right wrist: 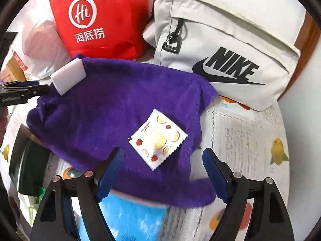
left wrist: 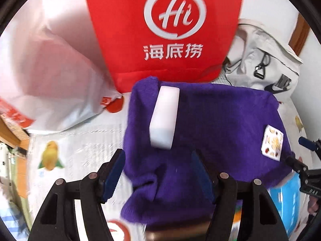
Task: Organize soft objects
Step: 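Grasp the white glove with the left gripper while the right gripper grasps the black strap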
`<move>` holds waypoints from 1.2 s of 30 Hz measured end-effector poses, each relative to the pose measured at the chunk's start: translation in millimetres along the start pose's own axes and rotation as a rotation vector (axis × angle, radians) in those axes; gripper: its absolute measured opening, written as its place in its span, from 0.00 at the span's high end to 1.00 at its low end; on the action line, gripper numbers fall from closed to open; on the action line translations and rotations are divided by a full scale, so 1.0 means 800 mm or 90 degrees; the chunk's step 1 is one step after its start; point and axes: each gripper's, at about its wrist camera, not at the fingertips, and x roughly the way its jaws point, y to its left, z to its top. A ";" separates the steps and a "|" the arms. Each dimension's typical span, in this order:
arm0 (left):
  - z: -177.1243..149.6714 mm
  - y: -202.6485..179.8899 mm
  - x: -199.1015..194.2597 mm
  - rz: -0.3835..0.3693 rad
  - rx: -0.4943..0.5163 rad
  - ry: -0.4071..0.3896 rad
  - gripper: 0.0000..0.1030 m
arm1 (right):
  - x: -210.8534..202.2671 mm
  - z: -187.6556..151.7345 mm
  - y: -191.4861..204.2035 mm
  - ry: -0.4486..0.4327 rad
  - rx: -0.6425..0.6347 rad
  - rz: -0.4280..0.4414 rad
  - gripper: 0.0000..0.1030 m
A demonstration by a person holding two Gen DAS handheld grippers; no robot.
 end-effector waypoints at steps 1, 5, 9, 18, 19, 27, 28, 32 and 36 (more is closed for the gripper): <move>-0.008 0.003 -0.013 -0.002 0.002 -0.007 0.36 | -0.008 -0.004 0.002 -0.004 0.002 0.007 0.22; -0.039 0.003 -0.060 -0.035 -0.003 -0.031 0.36 | -0.050 -0.023 0.006 -0.046 0.032 0.041 0.22; -0.077 0.002 -0.102 -0.051 -0.030 -0.068 0.36 | -0.093 -0.047 0.014 -0.110 0.061 0.054 0.22; -0.170 0.007 -0.143 -0.045 -0.061 -0.058 0.36 | -0.131 -0.124 0.047 -0.103 0.054 0.040 0.22; -0.181 0.007 -0.144 -0.051 -0.067 -0.054 0.36 | -0.133 -0.133 0.048 -0.103 0.054 0.045 0.22; -0.251 -0.026 -0.132 -0.091 -0.039 -0.020 0.35 | -0.161 -0.210 0.073 -0.109 0.039 0.077 0.22; -0.257 -0.031 -0.128 -0.093 -0.033 -0.018 0.33 | -0.163 -0.219 0.075 -0.109 0.037 0.076 0.22; -0.277 -0.046 -0.103 -0.103 -0.021 -0.014 0.30 | -0.162 -0.249 0.080 -0.100 0.045 0.072 0.22; -0.287 -0.055 -0.081 -0.097 -0.009 -0.020 0.30 | -0.156 -0.272 0.083 -0.091 0.042 0.071 0.22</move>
